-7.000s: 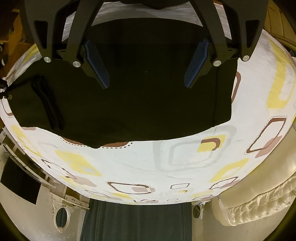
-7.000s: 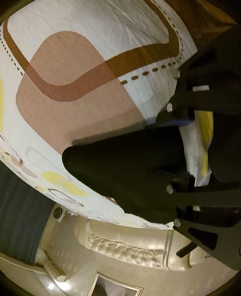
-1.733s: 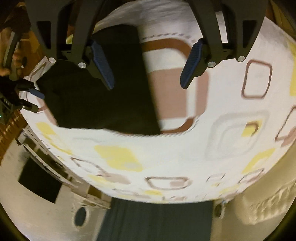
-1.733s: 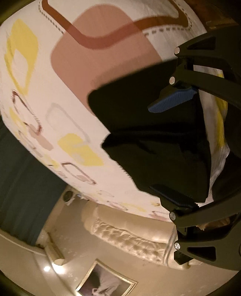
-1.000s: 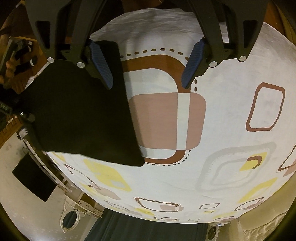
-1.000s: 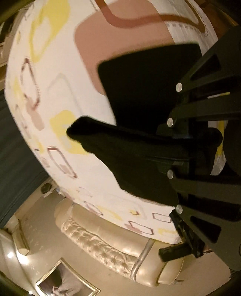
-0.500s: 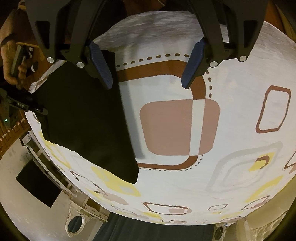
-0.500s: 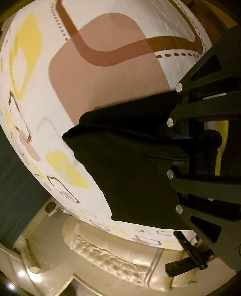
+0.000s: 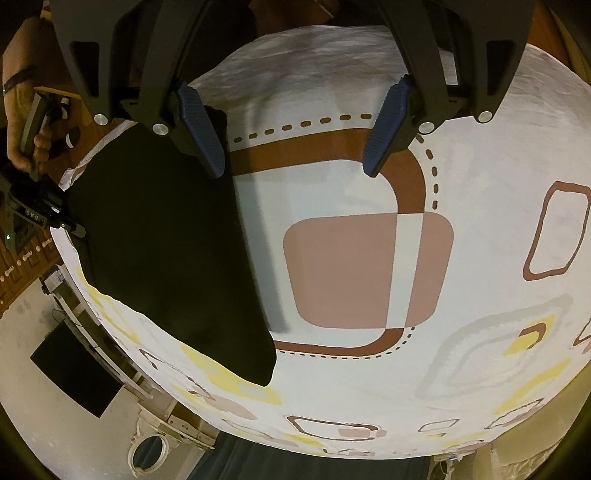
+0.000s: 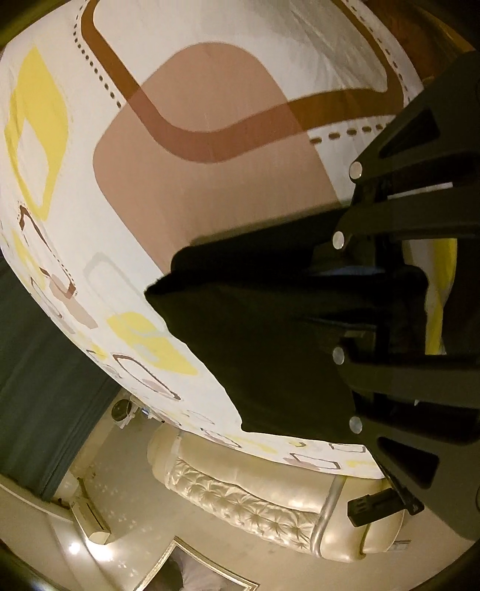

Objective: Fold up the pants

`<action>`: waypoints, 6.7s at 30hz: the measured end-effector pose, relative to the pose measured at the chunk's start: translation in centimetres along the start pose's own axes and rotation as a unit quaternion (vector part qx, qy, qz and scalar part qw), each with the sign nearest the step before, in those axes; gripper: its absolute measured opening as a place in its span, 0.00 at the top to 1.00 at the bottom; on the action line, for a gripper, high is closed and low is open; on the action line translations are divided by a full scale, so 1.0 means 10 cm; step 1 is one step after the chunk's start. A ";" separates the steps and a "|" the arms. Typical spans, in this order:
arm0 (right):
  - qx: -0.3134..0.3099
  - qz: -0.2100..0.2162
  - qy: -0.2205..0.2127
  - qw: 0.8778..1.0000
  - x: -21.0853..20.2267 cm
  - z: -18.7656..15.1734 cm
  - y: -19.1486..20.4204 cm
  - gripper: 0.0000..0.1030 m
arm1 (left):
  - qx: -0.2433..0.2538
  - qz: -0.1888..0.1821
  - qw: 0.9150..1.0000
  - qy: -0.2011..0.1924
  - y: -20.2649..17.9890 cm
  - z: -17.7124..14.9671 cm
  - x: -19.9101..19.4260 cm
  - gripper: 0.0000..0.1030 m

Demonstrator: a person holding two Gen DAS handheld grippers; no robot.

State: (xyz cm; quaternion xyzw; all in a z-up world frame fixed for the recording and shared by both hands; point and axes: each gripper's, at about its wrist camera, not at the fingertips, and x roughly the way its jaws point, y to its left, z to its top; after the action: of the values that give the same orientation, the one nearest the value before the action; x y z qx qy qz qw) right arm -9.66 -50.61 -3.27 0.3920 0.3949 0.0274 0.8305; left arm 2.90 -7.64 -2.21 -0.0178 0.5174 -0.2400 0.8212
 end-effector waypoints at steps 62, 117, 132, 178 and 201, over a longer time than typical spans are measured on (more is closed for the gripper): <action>-0.026 0.125 0.094 0.987 1.20 -0.33 1.09 0.68 | -0.095 -0.084 0.992 -0.007 1.04 0.19 -0.31 0.73; -0.010 0.149 0.134 0.980 2.01 0.61 1.04 0.28 | -0.090 -0.199 0.976 0.005 1.53 1.16 0.44 0.35; -0.052 0.127 0.107 0.985 1.93 0.51 1.11 0.67 | -0.058 -0.160 0.985 -0.013 1.43 1.16 0.43 0.75; -0.021 0.115 0.112 0.987 3.11 1.54 1.35 0.69 | -0.020 -0.055 0.997 -0.043 1.70 2.22 0.93 0.75; 0.011 0.139 0.107 0.984 2.99 1.54 1.31 0.53 | -0.020 -0.032 0.998 -0.042 1.70 2.23 0.89 0.56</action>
State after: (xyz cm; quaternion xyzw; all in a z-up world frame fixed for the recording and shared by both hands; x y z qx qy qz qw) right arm 24.80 -40.63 -7.51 0.4468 0.4238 0.1802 0.7670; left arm 31.49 -1.19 -4.07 -0.0612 0.4859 -0.2549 0.8338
